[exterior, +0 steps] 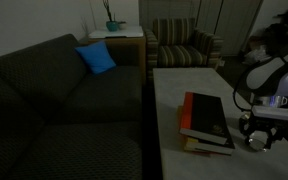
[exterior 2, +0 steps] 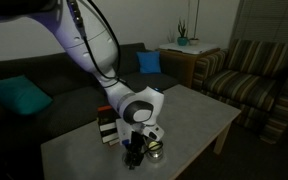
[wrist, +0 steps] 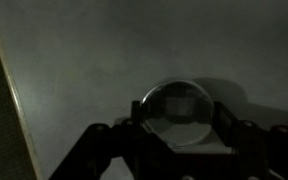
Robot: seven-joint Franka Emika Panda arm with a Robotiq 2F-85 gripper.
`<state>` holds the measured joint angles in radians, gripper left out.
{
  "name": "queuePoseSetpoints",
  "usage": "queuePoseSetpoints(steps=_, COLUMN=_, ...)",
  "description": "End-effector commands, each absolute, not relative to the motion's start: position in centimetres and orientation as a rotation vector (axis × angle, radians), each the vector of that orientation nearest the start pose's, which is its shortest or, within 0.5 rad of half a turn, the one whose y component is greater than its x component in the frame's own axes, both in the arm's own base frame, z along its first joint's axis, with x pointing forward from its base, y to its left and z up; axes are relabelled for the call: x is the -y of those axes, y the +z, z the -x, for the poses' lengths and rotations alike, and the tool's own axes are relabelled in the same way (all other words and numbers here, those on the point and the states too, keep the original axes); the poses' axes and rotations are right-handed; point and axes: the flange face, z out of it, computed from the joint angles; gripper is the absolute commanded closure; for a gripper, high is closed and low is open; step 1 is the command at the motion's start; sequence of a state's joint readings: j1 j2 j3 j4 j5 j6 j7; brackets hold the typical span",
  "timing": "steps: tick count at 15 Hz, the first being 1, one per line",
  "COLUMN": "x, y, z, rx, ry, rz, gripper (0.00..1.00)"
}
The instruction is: Place the lid on the table
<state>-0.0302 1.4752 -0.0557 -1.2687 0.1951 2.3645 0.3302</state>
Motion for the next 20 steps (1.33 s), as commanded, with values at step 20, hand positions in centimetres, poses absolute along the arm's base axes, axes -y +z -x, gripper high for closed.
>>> queuePoseSetpoints(steps=20, x=6.3, y=-17.6, z=-57.5, rx=-0.887, ry=0.225, rz=3.034, gripper=0.0)
